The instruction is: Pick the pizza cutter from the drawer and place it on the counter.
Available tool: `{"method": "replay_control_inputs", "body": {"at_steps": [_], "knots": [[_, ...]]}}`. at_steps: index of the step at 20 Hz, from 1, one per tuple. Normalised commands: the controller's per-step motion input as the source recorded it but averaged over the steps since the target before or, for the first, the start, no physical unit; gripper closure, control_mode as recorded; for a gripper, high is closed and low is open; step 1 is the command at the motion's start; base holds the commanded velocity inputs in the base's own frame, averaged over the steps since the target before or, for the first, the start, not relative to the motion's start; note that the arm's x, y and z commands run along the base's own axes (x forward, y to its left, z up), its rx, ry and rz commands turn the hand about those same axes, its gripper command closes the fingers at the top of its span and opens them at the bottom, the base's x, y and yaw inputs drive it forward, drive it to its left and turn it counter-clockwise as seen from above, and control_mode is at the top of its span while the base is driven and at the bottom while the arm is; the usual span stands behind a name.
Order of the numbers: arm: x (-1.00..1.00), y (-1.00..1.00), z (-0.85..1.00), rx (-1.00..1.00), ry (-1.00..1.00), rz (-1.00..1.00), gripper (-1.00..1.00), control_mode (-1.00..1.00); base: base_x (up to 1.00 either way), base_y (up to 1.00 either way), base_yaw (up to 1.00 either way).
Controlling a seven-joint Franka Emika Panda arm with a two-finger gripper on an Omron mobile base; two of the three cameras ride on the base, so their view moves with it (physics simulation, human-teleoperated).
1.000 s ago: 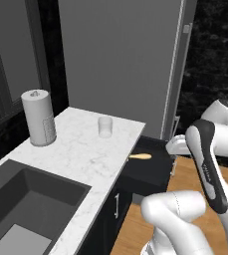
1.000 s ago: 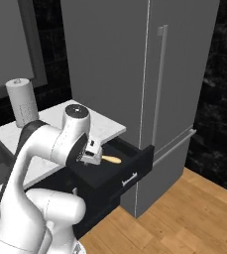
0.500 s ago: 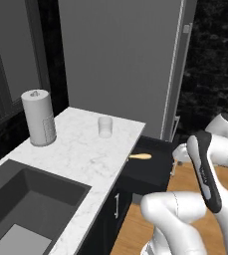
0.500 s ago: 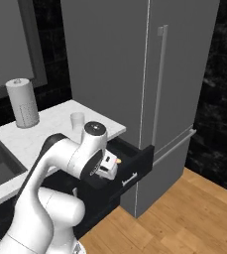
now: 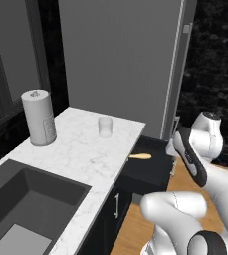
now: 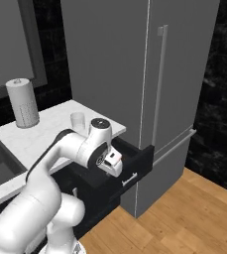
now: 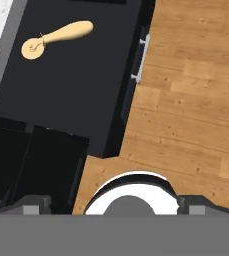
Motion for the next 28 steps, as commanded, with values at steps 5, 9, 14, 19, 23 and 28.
{"method": "replay_control_inputs", "body": {"at_steps": [5,9,14,19,23,28], "knots": [[0.45,-0.14,-0.25,0.00,0.06,0.00,-1.00,-1.00,0.00,0.00,0.00],[0.41,-0.04,-0.16,0.00,0.08,0.00,-1.00,-1.00,0.00,0.00,0.00],[0.18,-0.05,-0.30,0.00,0.06,0.00,-1.00,-1.00,0.00,0.00,0.00],[0.23,0.00,-0.37,0.00,0.04,0.00,-1.00,-1.00,0.00,0.00,0.00],[0.29,0.00,-0.37,0.00,0.02,0.00,-1.00,-1.00,0.00,0.00,0.00],[0.23,0.00,-0.42,0.00,0.04,0.00,-1.00,-1.00,0.00,0.00,0.00]]}}
